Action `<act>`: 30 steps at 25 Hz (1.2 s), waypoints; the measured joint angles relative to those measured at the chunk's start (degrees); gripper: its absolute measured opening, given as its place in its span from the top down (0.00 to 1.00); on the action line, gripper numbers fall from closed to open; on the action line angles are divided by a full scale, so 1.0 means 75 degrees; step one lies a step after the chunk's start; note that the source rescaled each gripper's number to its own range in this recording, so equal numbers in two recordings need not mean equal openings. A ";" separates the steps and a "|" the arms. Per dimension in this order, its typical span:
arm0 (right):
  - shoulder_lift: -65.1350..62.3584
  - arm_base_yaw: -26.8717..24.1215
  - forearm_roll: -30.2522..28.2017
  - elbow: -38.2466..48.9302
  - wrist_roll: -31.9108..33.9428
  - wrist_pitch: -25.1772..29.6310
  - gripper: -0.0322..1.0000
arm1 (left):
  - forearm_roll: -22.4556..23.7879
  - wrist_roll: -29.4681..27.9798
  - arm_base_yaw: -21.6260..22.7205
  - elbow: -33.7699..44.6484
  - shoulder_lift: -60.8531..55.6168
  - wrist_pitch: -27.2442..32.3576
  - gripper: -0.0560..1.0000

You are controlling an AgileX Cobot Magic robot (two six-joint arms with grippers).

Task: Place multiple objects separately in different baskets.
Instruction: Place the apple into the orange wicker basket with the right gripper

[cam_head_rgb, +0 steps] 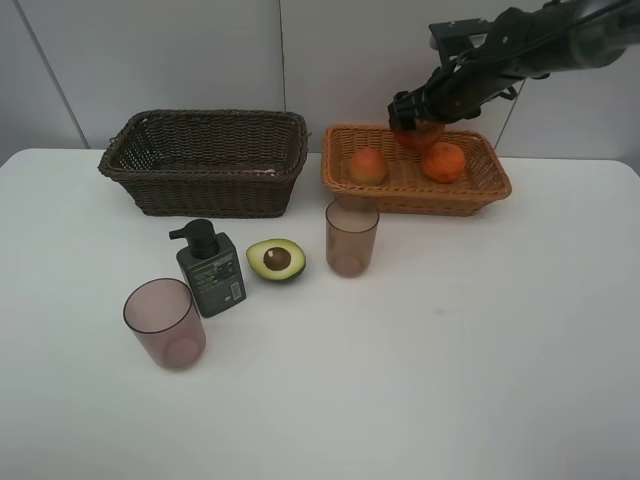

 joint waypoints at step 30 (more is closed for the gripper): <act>0.0000 0.0000 0.0416 -0.0006 -0.0002 -0.0056 0.14 | 0.0000 0.0000 0.0000 0.0000 0.0000 0.0000 0.03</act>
